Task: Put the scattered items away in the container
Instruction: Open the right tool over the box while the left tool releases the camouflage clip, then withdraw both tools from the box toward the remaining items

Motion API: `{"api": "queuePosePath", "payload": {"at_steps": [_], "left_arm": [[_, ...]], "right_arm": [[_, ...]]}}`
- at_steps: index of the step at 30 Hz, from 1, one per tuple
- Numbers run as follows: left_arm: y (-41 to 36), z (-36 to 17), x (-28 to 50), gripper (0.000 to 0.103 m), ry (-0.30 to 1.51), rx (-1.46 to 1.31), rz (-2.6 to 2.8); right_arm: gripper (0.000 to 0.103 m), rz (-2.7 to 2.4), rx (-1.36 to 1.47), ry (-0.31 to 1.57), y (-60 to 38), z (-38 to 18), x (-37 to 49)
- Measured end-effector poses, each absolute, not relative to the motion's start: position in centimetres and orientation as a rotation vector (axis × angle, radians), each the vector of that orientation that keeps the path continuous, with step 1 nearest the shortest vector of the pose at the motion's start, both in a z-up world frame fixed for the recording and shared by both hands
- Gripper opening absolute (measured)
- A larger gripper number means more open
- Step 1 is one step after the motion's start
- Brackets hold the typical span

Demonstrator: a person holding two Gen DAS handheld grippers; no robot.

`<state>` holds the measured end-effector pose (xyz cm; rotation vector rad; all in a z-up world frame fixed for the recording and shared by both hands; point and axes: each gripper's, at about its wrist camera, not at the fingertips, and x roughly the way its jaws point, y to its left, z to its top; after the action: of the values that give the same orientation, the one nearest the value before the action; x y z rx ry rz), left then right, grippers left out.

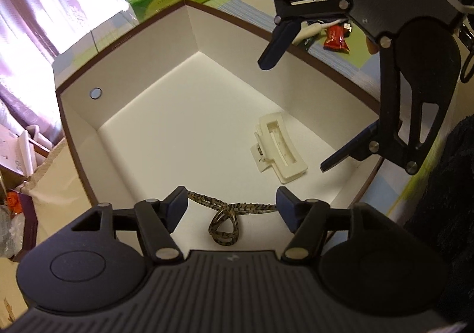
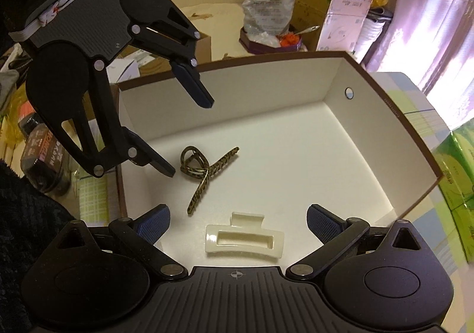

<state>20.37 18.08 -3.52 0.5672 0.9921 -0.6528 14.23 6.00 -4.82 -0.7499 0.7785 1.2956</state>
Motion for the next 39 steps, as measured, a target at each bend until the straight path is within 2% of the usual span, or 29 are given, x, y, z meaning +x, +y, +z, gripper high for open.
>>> {"api": "queuePosePath", "payload": {"at_steps": [2, 20, 39], "left_arm": [[17.9, -3.1, 20.0, 0.065, 0.985, 0.566, -0.632], [15.8, 0.2, 15.3, 0.066, 0.977, 0.497, -0.406], [10.8, 1.3, 10.1, 0.069, 0.997, 0.387, -0.244]], "right_arm": [[0.103, 1.295, -0.743, 0.766, 5.7, -4.7, 14.0], [0.103, 1.377, -0.678, 0.689, -0.3, -2.4, 10.8], [0.103, 1.446, -0.644, 0.677, -7.0, -2.0, 9.9]]}}
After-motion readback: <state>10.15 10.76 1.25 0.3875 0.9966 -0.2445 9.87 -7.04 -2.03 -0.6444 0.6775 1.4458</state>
